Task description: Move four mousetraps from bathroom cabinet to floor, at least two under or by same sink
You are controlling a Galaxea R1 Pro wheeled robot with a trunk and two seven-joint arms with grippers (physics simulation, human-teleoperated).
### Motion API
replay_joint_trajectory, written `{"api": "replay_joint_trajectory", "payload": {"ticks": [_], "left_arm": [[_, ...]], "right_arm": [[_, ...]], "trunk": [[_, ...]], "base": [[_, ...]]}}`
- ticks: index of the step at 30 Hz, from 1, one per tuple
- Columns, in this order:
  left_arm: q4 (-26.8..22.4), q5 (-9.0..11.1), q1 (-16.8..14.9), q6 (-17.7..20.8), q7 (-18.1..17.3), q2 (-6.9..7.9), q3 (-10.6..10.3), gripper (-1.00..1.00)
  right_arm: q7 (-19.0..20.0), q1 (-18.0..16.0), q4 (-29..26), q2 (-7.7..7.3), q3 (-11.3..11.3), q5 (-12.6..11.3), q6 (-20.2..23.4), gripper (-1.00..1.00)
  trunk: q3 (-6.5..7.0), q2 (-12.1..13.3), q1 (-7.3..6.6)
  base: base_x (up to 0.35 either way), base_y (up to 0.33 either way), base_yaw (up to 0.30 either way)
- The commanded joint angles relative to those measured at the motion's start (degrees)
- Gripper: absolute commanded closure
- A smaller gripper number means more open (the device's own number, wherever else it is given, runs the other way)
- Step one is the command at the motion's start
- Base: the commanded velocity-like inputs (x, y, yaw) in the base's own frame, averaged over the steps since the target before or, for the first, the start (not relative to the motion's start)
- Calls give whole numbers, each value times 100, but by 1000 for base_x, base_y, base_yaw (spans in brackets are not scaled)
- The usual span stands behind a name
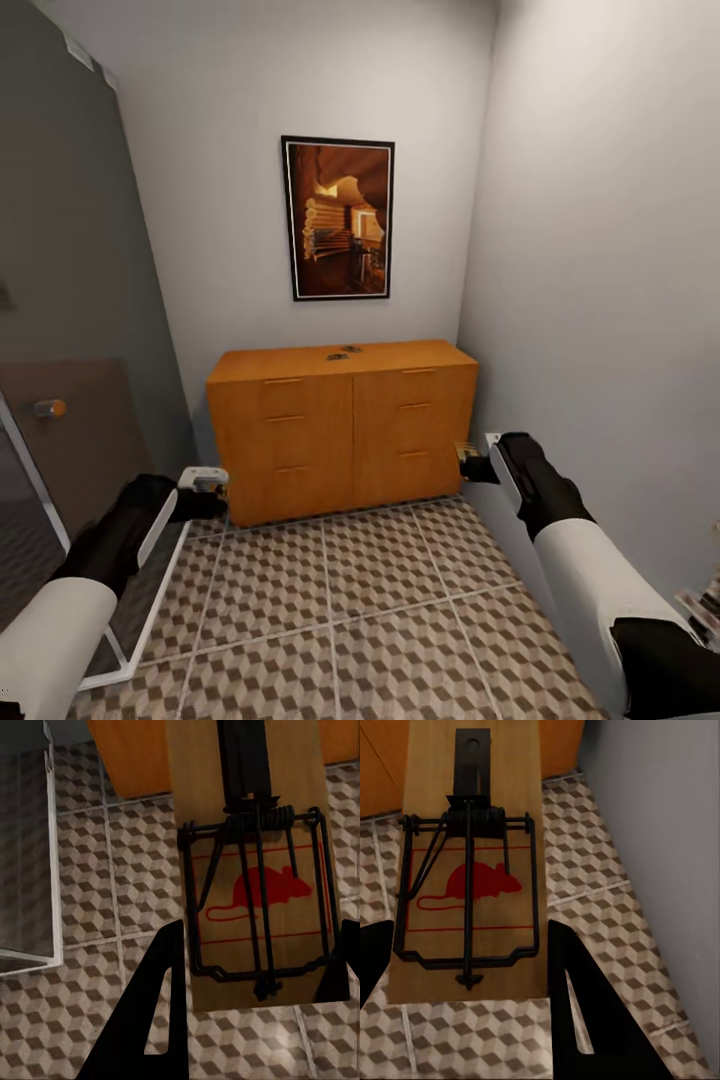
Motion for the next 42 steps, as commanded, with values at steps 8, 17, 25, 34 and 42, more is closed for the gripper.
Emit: {"api": "replay_joint_trajectory", "payload": {"ticks": [8,17,25,34,42], "left_arm": [[1070,497,53,-1072,164,-117,-12,100],[2683,650,55,-2557,785,-504,-4,100],[3900,656,55,-3548,1134,-727,-4,100],[4674,678,55,-4197,1180,-822,-3,100],[4949,674,368,-4619,1574,-1194,-3,100]], "right_arm": [[-4,605,71,-4,2,43,-524,100],[-9,1423,284,41,1,272,-1403,100],[-15,1629,1999,79,-2,703,-2807,100],[-30,1643,3735,84,-11,1018,-4234,100],[-24,1819,4456,77,-14,1008,-4933,100]], "trunk": [[-6,-5,-4],[-6,-5,-4],[-6,-5,-4],[-6,-5,-4],[-6,-5,-4]], "base": [[-345,-80,0],[-345,-80,0],[-345,-80,0],[-345,-80,0],[-345,-81,0]]}}
